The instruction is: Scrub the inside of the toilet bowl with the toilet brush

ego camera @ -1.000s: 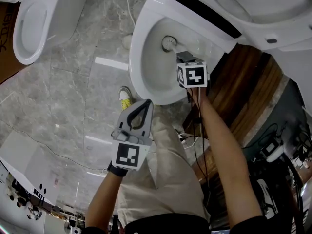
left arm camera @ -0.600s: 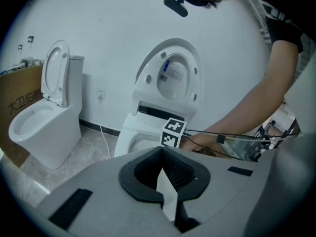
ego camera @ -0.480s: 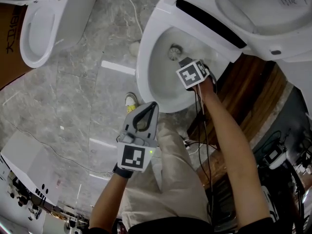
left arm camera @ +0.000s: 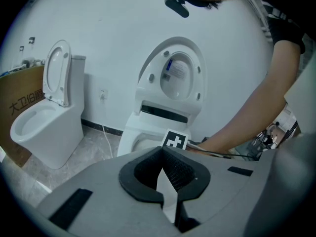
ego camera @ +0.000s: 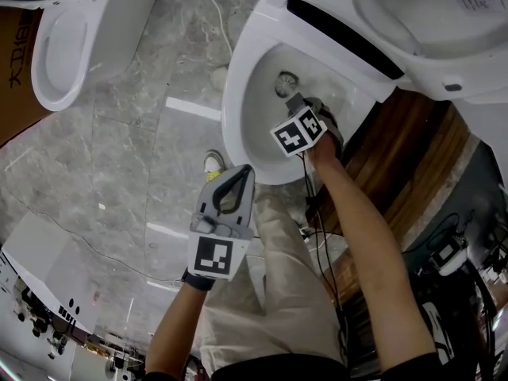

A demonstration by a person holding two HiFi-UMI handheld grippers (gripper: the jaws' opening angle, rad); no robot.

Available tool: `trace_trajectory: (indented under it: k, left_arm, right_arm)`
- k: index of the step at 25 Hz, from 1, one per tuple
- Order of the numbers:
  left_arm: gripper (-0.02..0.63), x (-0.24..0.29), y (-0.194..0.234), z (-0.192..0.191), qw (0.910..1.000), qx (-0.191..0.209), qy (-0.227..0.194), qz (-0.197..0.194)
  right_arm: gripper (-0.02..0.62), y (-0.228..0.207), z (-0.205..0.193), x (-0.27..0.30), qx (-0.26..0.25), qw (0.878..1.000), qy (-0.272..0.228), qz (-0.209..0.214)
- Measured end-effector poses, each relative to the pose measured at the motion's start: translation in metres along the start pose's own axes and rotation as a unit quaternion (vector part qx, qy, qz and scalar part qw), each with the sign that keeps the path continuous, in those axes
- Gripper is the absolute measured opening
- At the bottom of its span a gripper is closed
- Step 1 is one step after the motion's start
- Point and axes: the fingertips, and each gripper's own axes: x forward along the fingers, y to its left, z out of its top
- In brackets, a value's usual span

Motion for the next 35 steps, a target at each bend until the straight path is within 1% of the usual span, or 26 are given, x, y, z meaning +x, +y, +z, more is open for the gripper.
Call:
trace_trajectory:
  k: [5,8,11,14,16,23,26,29,31,33,35]
  left_arm:
    - [0.018,0.0,-0.002,-0.006,0.9999,-0.009,0.005,0.001]
    - [0.018,0.0,-0.002,-0.014,0.9999,-0.012,0.009,-0.001]
    - [0.018,-0.001,-0.003,-0.017,0.9999,-0.009,0.005,-0.003]
    - [0.018,-0.005,-0.006,-0.014,0.9999,-0.011,-0.001,-0.003]
    - [0.018,-0.01,-0.009,-0.01,1.0,-0.006,-0.005,-0.006]
    - [0.018,-0.032,-0.013,-0.001,0.9986,0.044,-0.001,-0.03]
    - [0.018,-0.047,-0.008,0.001,0.9986,0.045,-0.01,-0.026]
    - [0.018,-0.068,0.0,0.001,0.9991,0.038,-0.01,-0.017]
    - [0.018,-0.076,0.003,0.004,0.9992,0.035,-0.011,-0.014]
    - [0.018,-0.083,0.002,0.01,0.9989,0.042,-0.014,-0.017]
    - [0.018,-0.098,-0.002,0.018,0.9986,0.046,-0.016,-0.021]
  right_arm:
    - [0.153,-0.008,0.003,0.003,-0.027,0.999,-0.01,-0.028]
    - [0.152,-0.013,0.01,0.004,-0.036,0.999,-0.012,-0.03]
    - [0.152,-0.016,0.011,0.005,-0.038,0.999,0.0,-0.009]
    - [0.152,-0.018,0.006,0.005,-0.034,0.999,0.021,0.016]
    - [0.155,-0.017,0.002,0.004,-0.028,0.999,0.031,0.028]
    - [0.166,0.003,-0.007,-0.003,-0.006,0.998,0.038,0.048]
    - [0.166,0.01,-0.01,-0.014,0.0,0.998,0.04,0.048]
    - [0.166,0.027,-0.014,-0.027,-0.003,0.998,0.043,0.047]
    - [0.166,0.033,-0.016,-0.036,-0.004,0.998,0.041,0.038]
    - [0.166,0.036,-0.019,-0.05,-0.002,0.999,0.038,0.027]
    - [0.166,0.046,-0.024,-0.069,-0.008,0.999,0.039,0.023]
